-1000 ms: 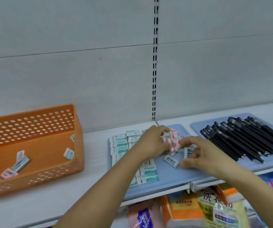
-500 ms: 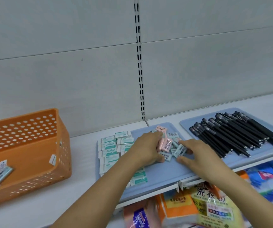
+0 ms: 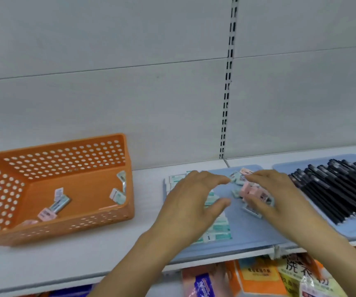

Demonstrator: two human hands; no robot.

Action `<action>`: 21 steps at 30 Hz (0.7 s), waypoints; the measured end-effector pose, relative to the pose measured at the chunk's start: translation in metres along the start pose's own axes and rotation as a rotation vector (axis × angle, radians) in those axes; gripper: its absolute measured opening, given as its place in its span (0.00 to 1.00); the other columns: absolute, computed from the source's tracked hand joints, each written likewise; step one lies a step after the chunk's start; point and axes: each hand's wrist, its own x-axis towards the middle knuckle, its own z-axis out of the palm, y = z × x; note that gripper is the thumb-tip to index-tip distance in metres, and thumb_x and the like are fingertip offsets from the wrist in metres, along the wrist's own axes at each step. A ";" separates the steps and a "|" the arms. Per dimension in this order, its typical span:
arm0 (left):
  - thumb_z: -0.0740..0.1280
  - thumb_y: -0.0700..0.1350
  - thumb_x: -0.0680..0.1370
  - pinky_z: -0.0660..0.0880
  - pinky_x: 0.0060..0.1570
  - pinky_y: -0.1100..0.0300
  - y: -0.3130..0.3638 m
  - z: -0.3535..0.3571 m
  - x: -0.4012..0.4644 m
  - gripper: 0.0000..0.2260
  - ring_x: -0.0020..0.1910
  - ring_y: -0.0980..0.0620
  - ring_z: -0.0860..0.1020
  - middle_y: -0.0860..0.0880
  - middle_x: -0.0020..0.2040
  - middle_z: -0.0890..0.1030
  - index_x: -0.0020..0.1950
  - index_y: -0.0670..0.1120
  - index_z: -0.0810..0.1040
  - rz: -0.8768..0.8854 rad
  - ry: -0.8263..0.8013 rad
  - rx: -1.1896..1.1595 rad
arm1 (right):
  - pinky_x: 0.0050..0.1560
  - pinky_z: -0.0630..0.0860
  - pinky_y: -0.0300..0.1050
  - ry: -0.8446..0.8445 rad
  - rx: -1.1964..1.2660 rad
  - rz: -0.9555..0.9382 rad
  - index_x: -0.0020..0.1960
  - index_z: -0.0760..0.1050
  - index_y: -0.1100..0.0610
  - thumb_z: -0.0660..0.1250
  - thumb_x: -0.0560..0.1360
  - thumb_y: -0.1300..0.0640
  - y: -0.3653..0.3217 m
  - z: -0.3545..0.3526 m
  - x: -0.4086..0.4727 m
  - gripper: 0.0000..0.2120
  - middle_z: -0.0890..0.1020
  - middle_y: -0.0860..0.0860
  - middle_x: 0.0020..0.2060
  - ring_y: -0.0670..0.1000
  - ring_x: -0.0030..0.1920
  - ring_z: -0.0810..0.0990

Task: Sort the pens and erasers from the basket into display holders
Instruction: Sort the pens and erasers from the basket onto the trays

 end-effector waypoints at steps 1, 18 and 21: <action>0.68 0.53 0.78 0.69 0.63 0.59 -0.004 -0.015 -0.010 0.15 0.59 0.59 0.72 0.58 0.59 0.78 0.65 0.56 0.77 0.015 0.057 0.009 | 0.58 0.62 0.31 0.037 0.065 -0.026 0.64 0.76 0.50 0.69 0.75 0.51 -0.012 0.004 0.005 0.17 0.75 0.45 0.60 0.48 0.62 0.69; 0.72 0.49 0.75 0.73 0.61 0.55 -0.197 -0.215 -0.072 0.25 0.62 0.50 0.75 0.50 0.68 0.75 0.71 0.52 0.70 -0.668 -0.227 0.417 | 0.56 0.72 0.43 -0.197 0.001 -0.538 0.60 0.79 0.52 0.68 0.76 0.56 -0.256 0.082 0.110 0.12 0.81 0.46 0.55 0.49 0.56 0.76; 0.76 0.55 0.70 0.72 0.57 0.55 -0.217 -0.206 -0.061 0.32 0.61 0.48 0.74 0.50 0.66 0.74 0.70 0.51 0.68 -0.678 -0.383 0.508 | 0.50 0.76 0.47 -0.457 -0.396 -0.459 0.53 0.77 0.54 0.68 0.74 0.56 -0.274 0.104 0.128 0.08 0.81 0.51 0.54 0.52 0.49 0.78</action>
